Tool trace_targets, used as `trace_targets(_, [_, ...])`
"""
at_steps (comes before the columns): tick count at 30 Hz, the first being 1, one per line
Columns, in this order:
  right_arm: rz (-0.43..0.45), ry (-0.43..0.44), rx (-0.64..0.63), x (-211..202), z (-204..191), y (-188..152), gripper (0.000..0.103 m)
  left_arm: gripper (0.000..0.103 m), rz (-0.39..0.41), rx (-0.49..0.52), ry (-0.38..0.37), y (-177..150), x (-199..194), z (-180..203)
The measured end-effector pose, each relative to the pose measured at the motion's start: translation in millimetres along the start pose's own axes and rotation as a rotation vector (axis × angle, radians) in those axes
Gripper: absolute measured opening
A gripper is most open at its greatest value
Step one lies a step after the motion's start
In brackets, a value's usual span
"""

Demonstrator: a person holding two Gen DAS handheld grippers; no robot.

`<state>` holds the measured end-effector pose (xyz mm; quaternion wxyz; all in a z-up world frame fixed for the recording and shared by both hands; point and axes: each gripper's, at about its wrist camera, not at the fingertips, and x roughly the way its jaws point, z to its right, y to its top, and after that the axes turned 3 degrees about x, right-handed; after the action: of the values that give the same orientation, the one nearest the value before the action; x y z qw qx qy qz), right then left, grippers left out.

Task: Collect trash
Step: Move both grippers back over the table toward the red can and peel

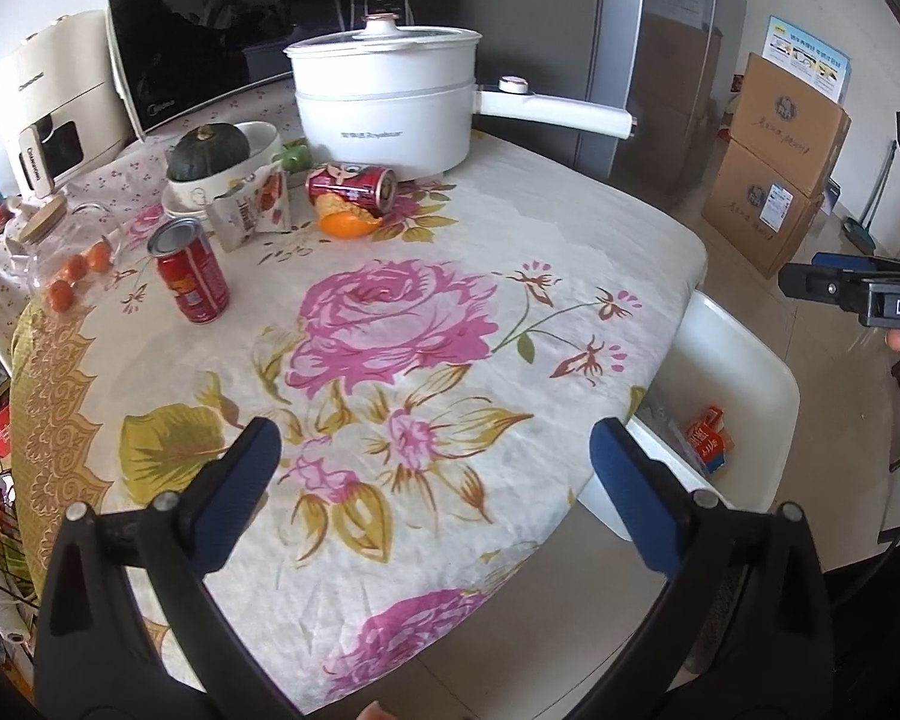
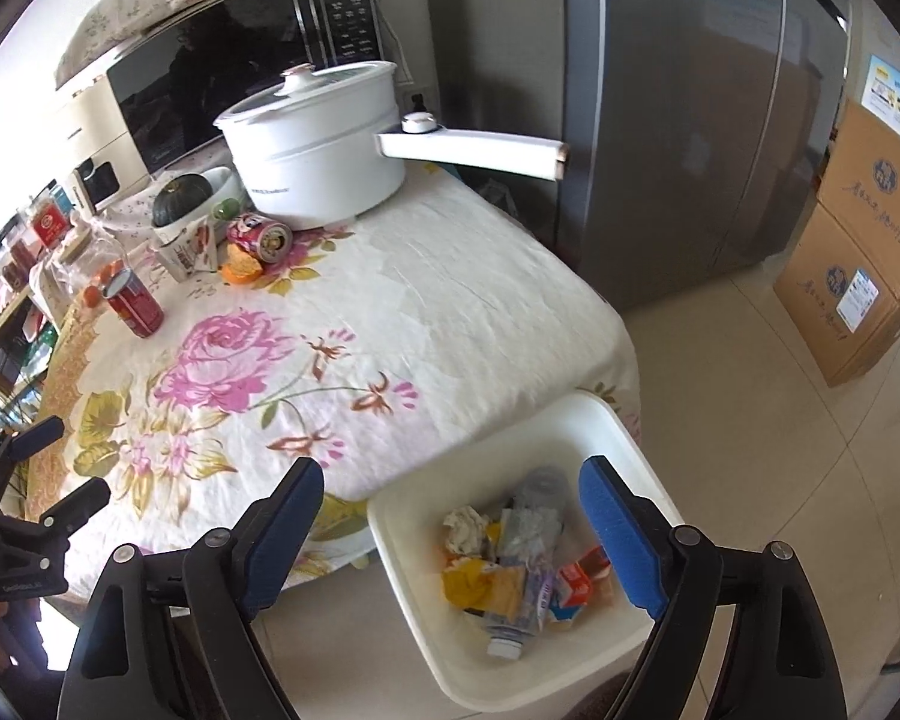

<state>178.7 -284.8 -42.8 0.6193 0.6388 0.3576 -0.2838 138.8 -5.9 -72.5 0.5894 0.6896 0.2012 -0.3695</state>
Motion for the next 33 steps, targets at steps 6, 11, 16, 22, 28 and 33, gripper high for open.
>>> trace_targets(6, [0.031,0.050,-0.003,2,-34,7,0.101,0.102,0.014,-0.055,0.045,-5,-9,-26])
trace_targets(11, [0.047,0.087,-0.001,8,-63,14,0.101,0.102,0.017,-0.113,0.084,-9,-16,-51])
trace_targets(16, [0.075,0.108,0.004,12,-89,19,0.101,0.102,0.043,-0.169,0.148,-14,-23,-75])
trace_targets(22, [0.099,0.137,0.037,19,-108,26,0.102,0.102,0.037,-0.223,0.204,-19,-21,-102])
trace_targets(28, [0.114,0.135,0.057,33,-122,32,0.102,0.102,0.053,-0.259,0.249,-21,-19,-123])
trace_targets(33, [0.143,0.114,0.027,41,-135,35,0.102,0.103,0.055,-0.285,0.254,-24,-12,-143])
